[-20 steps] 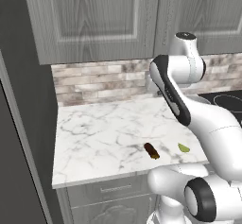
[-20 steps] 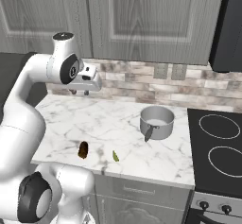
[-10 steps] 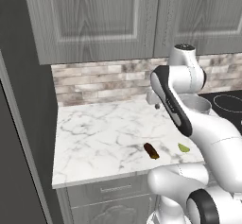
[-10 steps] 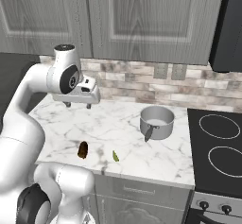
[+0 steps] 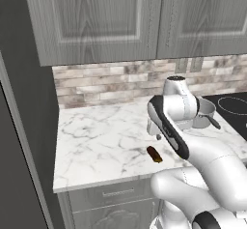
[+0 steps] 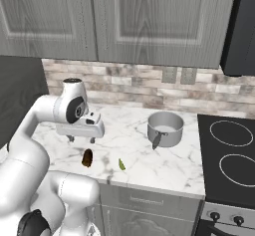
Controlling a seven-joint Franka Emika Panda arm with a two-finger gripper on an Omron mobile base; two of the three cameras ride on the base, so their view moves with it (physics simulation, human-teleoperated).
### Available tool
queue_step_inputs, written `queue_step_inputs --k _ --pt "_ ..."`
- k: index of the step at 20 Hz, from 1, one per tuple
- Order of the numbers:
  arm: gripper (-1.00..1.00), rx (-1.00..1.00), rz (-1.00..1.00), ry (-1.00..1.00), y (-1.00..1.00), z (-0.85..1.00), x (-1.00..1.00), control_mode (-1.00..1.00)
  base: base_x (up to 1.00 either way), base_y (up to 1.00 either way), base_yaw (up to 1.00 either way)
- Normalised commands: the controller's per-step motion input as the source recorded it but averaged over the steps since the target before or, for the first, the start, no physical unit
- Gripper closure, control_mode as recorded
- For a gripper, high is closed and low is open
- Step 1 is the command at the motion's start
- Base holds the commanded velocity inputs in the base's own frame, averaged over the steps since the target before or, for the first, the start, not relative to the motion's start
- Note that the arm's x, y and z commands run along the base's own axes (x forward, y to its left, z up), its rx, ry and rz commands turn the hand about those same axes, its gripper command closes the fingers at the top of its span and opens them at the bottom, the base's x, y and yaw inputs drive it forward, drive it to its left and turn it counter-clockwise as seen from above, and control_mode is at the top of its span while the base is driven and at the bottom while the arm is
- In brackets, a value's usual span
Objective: Place the lemon wedge and sweet potato inside the fridge drawer. Close the drawer after placing the vegetables.
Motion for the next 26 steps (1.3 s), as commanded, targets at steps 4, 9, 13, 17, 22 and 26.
queue_step_inputs --k 4,9,13,17,22,26 --pt "-1.00 -0.01 0.00 0.12 0.05 -0.59 0.00 -1.00 0.00 0.00 0.00" --pt "-1.00 0.00 0.00 0.04 0.00 -0.43 0.00 -1.00 0.00 0.00 0.00" --pt "-1.00 0.00 0.00 0.05 0.00 -0.36 0.00 -1.00 0.00 0.00 0.00" --pt "-1.00 -0.02 0.00 0.10 0.11 -0.46 0.06 -1.00 0.00 0.00 0.00" --pt "-1.00 0.00 0.00 0.00 0.28 -0.40 0.37 -1.00 0.00 0.00 0.00" --pt "-1.00 0.00 0.00 0.00 0.07 -0.20 0.33 -1.00 0.00 0.00 0.00"
